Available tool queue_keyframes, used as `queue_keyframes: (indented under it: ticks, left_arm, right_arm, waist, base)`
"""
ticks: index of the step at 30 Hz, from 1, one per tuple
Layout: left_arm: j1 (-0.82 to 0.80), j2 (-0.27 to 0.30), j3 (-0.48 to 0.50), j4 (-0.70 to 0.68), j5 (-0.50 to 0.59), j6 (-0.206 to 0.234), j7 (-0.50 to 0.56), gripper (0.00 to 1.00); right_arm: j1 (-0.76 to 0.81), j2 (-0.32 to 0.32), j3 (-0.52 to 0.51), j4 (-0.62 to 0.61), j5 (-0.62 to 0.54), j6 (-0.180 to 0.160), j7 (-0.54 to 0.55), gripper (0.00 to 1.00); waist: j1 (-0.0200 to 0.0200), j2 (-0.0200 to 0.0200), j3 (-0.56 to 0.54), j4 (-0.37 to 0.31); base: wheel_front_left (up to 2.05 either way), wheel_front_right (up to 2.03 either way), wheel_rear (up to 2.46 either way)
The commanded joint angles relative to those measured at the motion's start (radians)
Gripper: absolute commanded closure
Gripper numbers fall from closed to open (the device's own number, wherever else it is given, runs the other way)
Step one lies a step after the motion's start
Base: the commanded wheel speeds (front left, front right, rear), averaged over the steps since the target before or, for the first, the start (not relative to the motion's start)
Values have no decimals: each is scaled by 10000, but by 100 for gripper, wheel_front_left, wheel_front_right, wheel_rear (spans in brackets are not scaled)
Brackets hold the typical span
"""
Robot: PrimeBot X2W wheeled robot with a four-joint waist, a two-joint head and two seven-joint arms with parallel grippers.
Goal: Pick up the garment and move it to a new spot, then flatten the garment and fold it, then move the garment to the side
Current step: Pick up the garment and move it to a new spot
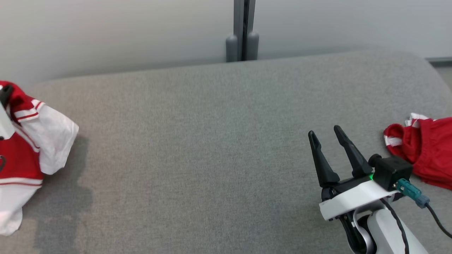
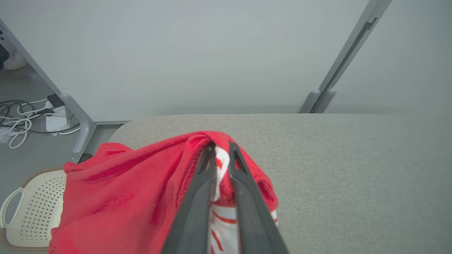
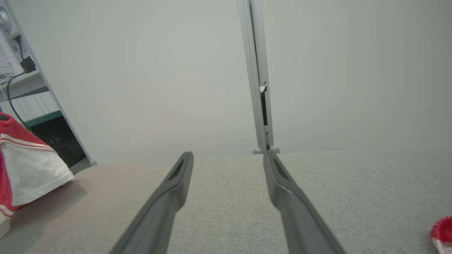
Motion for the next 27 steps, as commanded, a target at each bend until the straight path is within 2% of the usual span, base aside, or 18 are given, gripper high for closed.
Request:
queue_keyframes:
  ticks: [1, 8, 14, 21, 24, 27]
  left_arm:
    - [19, 40, -121, -257, -100, -10, 59, 100]
    - [-166, -65, -905, -2544, -565, -10, 355, 100]
    - [-266, -340, -1093, -4672, -838, 3, 509, 100]
    - [132, -994, -1146, -7149, -1070, 430, 272, 100]
    - [766, -1061, -1283, -7811, -1041, 713, 108, 100]
    - [1521, -1044, -1335, -7756, -1214, 869, -71, 100]
  right_arm:
    - [158, -28, 1, 48, 89, 3, -48, 0]
    - [343, 94, -38, 4, 132, 3, -47, 0]
    - [385, 129, -256, -117, 72, 3, -48, 0]
    - [472, 50, -646, -261, -25, 3, -48, 0]
    - [492, 16, -797, -338, -40, 3, -48, 0]
    - [501, 8, -810, -345, -76, 3, -48, 0]
  waist:
    - [0, -1, -701, -149]
    - [0, -1, -1215, -402]
    - [0, -1, -1429, -700]
    - [0, -1, -1404, -961]
    - [0, -1, -1283, -1045]
    - [0, -1, -1201, -1071]
  base:
    - [0, 0, 0]
    - [0, 0, 0]
    - [0, 0, 0]
    - [0, 0, 0]
    - [0, 0, 0]
    - [0, 0, 0]
